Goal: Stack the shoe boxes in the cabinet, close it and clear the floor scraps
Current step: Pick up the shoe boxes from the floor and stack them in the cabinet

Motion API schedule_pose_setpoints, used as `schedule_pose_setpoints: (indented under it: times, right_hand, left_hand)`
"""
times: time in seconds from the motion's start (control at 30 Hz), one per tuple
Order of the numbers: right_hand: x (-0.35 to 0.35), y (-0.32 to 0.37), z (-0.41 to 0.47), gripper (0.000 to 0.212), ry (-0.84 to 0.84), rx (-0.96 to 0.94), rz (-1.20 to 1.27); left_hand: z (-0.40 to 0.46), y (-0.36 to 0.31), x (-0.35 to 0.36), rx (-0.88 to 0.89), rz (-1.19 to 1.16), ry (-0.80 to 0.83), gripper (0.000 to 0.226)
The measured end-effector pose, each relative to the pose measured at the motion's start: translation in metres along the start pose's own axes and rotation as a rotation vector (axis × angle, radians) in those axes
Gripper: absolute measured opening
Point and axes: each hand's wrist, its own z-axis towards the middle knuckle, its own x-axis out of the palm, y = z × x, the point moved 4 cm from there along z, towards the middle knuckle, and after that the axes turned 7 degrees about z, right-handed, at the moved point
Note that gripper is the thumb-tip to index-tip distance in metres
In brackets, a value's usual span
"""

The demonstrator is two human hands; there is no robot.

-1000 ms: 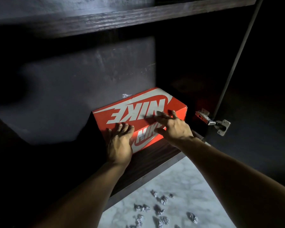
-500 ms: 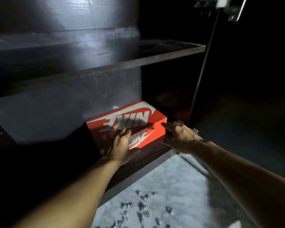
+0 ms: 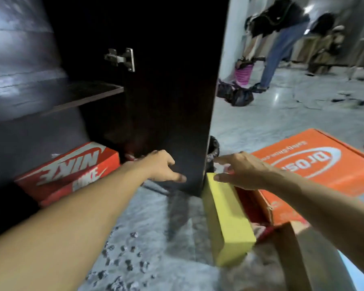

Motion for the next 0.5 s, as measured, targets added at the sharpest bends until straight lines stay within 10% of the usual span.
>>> schedule_pose_setpoints:
  times: [0.2,0.5]
  right_hand:
    - [-0.035,-0.097,-0.158,0.055,0.002,0.28,0.043]
    - [-0.021,-0.18,-0.376,0.055,-0.002,0.734,0.131]
  left_hand:
    - [-0.043,-0.179,0.036,0.345,0.064,0.115,0.058]
    - [-0.135,-0.348,0.169,0.628,0.119,0.318,0.071]
